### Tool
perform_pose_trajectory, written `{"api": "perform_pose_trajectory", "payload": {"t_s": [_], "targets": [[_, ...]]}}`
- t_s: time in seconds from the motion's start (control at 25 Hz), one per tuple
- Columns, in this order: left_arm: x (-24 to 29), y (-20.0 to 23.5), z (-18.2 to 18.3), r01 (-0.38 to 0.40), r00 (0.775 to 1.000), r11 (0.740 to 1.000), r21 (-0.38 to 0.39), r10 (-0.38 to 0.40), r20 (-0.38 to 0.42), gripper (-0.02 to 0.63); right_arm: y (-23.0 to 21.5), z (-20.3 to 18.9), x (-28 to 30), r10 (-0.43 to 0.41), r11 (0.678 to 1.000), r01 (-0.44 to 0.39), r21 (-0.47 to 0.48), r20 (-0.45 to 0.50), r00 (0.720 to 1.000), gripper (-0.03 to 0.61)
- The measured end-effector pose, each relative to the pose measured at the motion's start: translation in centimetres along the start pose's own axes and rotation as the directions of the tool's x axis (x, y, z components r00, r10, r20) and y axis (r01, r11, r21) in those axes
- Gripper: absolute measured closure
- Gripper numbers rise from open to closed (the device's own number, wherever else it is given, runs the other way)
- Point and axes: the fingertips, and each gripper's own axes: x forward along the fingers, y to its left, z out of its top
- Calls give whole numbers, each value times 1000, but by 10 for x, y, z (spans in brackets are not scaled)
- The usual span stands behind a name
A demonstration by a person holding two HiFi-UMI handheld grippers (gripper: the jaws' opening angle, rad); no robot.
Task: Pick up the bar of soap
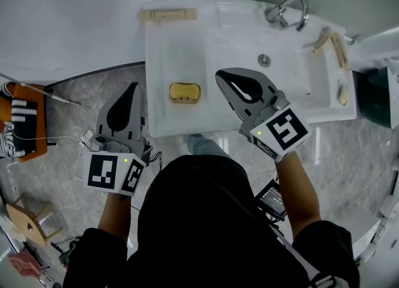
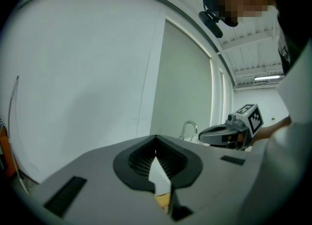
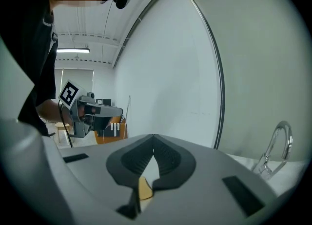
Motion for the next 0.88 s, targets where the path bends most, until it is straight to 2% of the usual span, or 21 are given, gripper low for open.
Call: {"api": "perform_pose_trajectory", "payload": {"t_s": [0.12, 0.24, 0.52, 0.6, 0.88], "targets": [[7, -2, -3, -26, 1000, 1000, 6, 26, -9, 607, -3, -8, 8, 41, 999, -41, -18, -8, 999, 569], [11, 0, -4, -65, 998, 998, 14, 65, -17, 607, -6, -17, 16, 79, 996, -81, -34, -56, 995, 569], [17, 3, -9, -134, 990, 990, 34, 135, -38, 607, -13, -33, 31, 162, 986, -164, -18, -92, 983, 569], [19, 5, -11, -145, 988, 989, 33, 146, -48, 607, -14, -37, 35, 175, 984, -179, -26, -113, 978, 569], [31, 8, -16, -143, 987, 989, 29, 145, -71, 607, -16, -48, 46, 188, 982, -188, 8, -97, 977, 569]]}}
